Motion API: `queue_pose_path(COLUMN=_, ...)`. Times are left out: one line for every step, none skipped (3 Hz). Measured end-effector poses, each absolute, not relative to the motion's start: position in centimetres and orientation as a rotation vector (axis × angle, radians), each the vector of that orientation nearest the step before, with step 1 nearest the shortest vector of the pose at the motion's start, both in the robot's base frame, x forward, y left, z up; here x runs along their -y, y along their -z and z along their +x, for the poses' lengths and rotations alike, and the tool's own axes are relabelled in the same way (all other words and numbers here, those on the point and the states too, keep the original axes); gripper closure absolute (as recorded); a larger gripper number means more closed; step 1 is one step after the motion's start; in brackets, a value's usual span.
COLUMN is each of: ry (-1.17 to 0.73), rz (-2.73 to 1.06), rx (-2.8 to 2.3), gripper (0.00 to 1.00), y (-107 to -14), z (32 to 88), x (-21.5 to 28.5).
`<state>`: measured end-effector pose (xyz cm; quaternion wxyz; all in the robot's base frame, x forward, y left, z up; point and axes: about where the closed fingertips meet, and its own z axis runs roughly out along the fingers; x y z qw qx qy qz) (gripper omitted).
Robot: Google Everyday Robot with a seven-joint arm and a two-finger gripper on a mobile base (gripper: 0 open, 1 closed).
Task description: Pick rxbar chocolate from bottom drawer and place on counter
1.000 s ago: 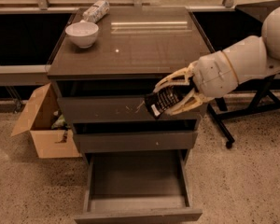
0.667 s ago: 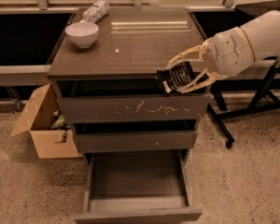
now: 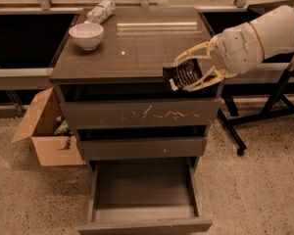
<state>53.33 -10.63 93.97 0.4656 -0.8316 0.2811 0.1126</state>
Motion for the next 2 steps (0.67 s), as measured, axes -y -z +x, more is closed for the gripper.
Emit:
queue_pose_path(ry=-0.281, rz=-2.048, rx=-0.689, gripper=1.0, y=-94.3, z=56.1, x=10.8)
queue_pose_path(ry=-0.287, rz=-2.011, rx=-0.703, gripper=1.0, y=-95.1, z=60.4, x=10.9)
